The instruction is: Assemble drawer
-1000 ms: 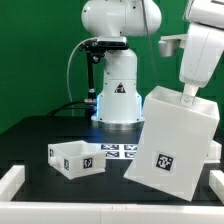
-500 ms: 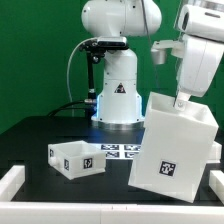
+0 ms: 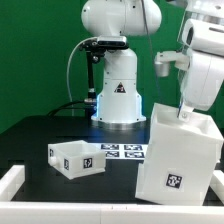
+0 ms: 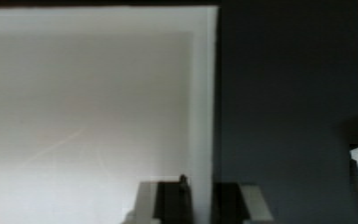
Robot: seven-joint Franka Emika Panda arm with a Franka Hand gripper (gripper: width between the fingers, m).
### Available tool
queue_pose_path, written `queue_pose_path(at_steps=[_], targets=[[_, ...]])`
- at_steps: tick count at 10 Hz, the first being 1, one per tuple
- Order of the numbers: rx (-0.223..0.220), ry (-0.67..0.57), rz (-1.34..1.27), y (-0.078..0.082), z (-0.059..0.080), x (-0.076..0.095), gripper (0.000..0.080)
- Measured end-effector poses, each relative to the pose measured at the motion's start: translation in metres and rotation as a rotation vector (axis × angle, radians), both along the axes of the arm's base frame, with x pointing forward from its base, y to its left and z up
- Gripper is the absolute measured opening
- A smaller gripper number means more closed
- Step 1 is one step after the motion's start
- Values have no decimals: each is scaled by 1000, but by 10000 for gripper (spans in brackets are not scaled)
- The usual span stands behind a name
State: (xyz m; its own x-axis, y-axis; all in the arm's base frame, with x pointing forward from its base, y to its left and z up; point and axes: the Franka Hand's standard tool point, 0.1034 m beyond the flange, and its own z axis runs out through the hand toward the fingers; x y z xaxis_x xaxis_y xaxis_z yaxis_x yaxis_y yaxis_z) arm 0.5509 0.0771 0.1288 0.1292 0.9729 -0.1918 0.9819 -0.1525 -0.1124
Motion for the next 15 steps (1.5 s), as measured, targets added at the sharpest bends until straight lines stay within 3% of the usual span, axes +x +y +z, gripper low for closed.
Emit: queue_pose_path(at_steps=[2,6,15], targets=[[1,11,-3,7,-11,1,35],[5,4,-25,27,-16,5,35],[-6,19,-51,27,-13,7,38]])
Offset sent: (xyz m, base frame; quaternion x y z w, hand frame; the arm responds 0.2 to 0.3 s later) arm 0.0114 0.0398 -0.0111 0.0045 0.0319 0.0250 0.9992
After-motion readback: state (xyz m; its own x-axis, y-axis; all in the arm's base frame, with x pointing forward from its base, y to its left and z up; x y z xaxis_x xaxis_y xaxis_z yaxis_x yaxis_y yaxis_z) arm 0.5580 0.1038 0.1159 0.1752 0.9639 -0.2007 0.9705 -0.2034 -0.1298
